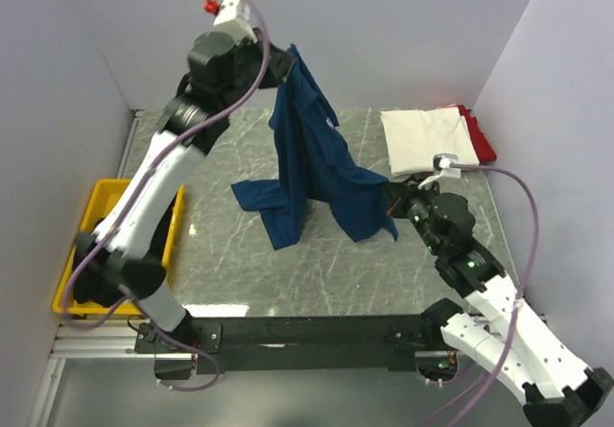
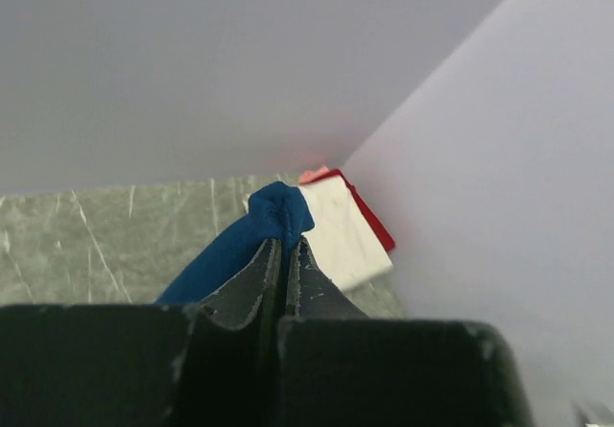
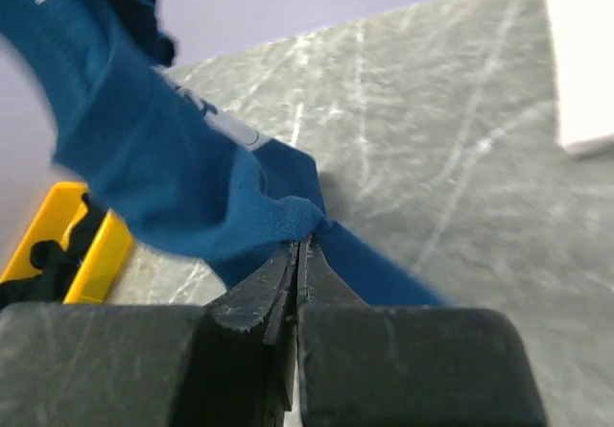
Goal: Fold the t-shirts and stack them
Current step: Move the tshirt to the center of the board
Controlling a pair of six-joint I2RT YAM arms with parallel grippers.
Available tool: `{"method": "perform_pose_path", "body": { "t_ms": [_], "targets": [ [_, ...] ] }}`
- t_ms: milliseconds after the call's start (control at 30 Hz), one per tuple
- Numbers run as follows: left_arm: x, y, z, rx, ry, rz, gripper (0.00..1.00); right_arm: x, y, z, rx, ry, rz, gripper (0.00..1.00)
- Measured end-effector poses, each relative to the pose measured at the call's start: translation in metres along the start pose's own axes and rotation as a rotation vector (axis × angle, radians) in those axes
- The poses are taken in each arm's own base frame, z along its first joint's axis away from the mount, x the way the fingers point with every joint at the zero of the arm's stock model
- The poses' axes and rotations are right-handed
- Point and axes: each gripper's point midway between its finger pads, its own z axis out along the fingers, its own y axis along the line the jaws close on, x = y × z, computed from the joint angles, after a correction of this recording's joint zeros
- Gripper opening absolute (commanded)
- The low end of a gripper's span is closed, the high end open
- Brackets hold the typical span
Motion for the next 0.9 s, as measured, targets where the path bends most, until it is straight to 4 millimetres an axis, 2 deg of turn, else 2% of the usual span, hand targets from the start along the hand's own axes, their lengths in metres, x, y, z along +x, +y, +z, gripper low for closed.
{"method": "perform_pose_path", "body": {
  "t_ms": [100,133,200,233,267,300,333,400,433,500,600,633,667,733,800,833,867,900],
  "targets": [
    [0.007,0.025,0.051,-0.006,0.013,-0.016,0.00,-0.011,-0.010,-0.019,0.069,0.004,-0.008,0.00],
    [0.019,0.037,0.080,0.000,0.037,-0.028,0.00,-0.018,-0.013,-0.024,0.095,-0.002,-0.011,0.00],
    [0.048,0.057,0.123,0.017,0.098,-0.051,0.06,-0.030,-0.020,-0.034,0.156,-0.011,-0.022,0.00],
    [0.063,0.063,0.142,0.036,0.121,-0.065,0.14,-0.036,-0.022,-0.036,0.180,-0.017,-0.026,0.00],
    [0.085,0.071,0.157,0.049,0.160,-0.081,0.19,-0.041,-0.025,-0.038,0.203,-0.024,-0.031,0.00],
    [0.116,0.082,0.169,0.051,0.224,-0.108,0.27,-0.046,-0.027,-0.040,0.225,-0.030,-0.037,0.00],
    [0.138,0.090,0.175,0.049,0.271,-0.130,0.39,-0.049,-0.030,-0.039,0.244,-0.030,-0.044,0.00],
    [0.190,0.110,0.182,0.031,0.379,-0.173,0.53,-0.049,-0.039,-0.033,0.291,-0.010,-0.059,0.00],
    [0.217,0.122,0.178,0.006,0.442,-0.195,0.59,-0.047,-0.043,-0.029,0.312,0.005,-0.065,0.00],
    [0.254,0.140,0.167,-0.037,0.531,-0.221,0.62,-0.035,-0.056,-0.018,0.355,0.062,-0.075,0.00],
    [0.287,0.163,0.141,-0.121,0.611,-0.233,0.61,-0.017,-0.072,-0.004,0.396,0.141,-0.077,0.00],
    [0.293,0.172,0.126,-0.168,0.631,-0.231,0.57,-0.011,-0.078,-0.002,0.404,0.166,-0.074,0.00],
    [0.294,0.178,0.112,-0.216,0.641,-0.226,0.55,-0.007,-0.083,0.000,0.412,0.184,-0.068,0.00],
    [0.281,0.186,0.083,-0.311,0.617,-0.196,0.53,-0.005,-0.087,0.001,0.413,0.197,-0.055,0.00],
    [0.258,0.189,0.049,-0.408,0.569,-0.155,0.51,-0.006,-0.086,0.002,0.398,0.199,-0.045,0.00],
    [0.248,0.187,0.037,-0.430,0.533,-0.132,0.50,-0.006,-0.084,0.003,0.386,0.201,-0.042,0.00],
    [0.235,0.184,0.016,-0.471,0.492,-0.101,0.49,-0.005,-0.081,0.004,0.369,0.206,-0.038,0.00],
    [0.230,0.180,0.003,-0.485,0.472,-0.082,0.48,-0.004,-0.079,0.004,0.356,0.212,-0.035,0.00]
  ]
}}
